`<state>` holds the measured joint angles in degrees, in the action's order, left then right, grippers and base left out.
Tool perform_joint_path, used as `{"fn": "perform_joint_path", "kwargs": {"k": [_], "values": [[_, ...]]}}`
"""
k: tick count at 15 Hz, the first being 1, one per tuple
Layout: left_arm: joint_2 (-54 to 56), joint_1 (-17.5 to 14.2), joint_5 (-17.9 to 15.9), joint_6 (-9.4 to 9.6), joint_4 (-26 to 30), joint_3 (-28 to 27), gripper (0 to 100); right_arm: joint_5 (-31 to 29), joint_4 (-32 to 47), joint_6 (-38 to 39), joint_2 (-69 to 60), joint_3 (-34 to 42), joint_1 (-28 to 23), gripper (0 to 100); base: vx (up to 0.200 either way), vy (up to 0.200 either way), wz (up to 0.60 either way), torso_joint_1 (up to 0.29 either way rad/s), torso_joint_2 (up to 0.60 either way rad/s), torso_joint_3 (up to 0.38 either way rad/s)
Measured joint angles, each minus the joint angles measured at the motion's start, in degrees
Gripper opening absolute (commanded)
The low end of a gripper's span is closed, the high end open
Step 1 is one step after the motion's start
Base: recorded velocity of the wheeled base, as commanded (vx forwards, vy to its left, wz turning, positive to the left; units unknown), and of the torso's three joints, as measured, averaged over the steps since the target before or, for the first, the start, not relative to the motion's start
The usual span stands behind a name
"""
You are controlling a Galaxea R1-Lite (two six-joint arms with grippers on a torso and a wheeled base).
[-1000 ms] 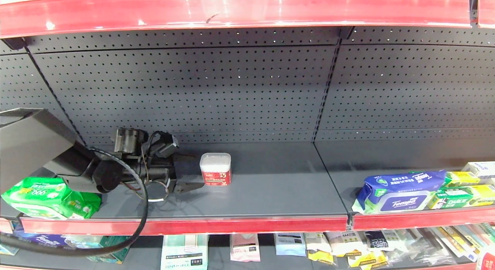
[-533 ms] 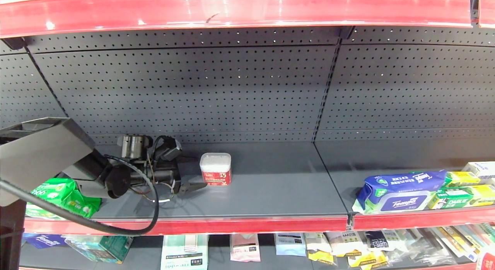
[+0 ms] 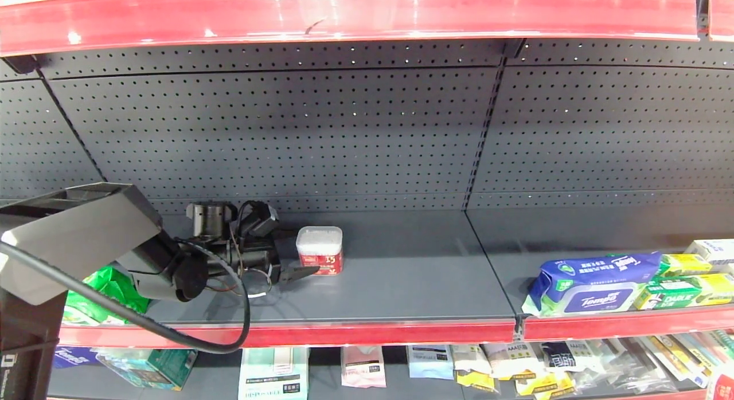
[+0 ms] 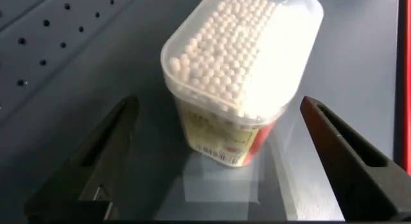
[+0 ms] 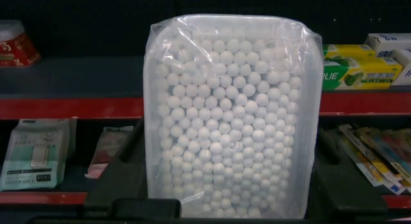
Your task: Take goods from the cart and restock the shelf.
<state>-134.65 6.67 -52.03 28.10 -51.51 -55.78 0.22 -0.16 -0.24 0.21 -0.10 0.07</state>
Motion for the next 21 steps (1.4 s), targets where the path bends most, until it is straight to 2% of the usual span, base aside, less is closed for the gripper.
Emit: {"fn": "perform_joint_path", "kwargs": {"k": [2, 3, 11, 17, 21], "values": [[-0.99, 1.05, 0.20, -3.58, -4.02, 0.33, 100, 0.02, 0.00, 0.00, 0.00, 0.00, 0.00, 0, 0.000, 0.000, 0.00, 0.000, 0.00, 0.000], [-1.33, 1.54, 0.30, -4.34, -4.63, 0.57, 100, 0.02, 0.00, 0.00, 0.00, 0.00, 0.00, 0, 0.000, 0.000, 0.00, 0.000, 0.00, 0.000], [-3.04, 2.26, 0.27, -5.17, -5.84, 0.13, 100, 0.00, 0.00, 0.02, -0.02, 0.00, 0.00, 0, 0.000, 0.000, 0.00, 0.000, 0.00, 0.000], [-4.94, 2.21, -0.33, -8.48, -10.22, -2.23, 100, 0.02, 0.00, 0.02, 0.00, 0.00, 0.00, 0, 0.000, 0.000, 0.00, 0.000, 0.00, 0.000], [-5.95, 2.19, -1.65, -8.89, -10.40, -3.41, 100, 0.00, 0.00, 0.00, -0.02, 0.00, 0.00, 0, 0.000, 0.000, 0.00, 0.000, 0.00, 0.000]]}}
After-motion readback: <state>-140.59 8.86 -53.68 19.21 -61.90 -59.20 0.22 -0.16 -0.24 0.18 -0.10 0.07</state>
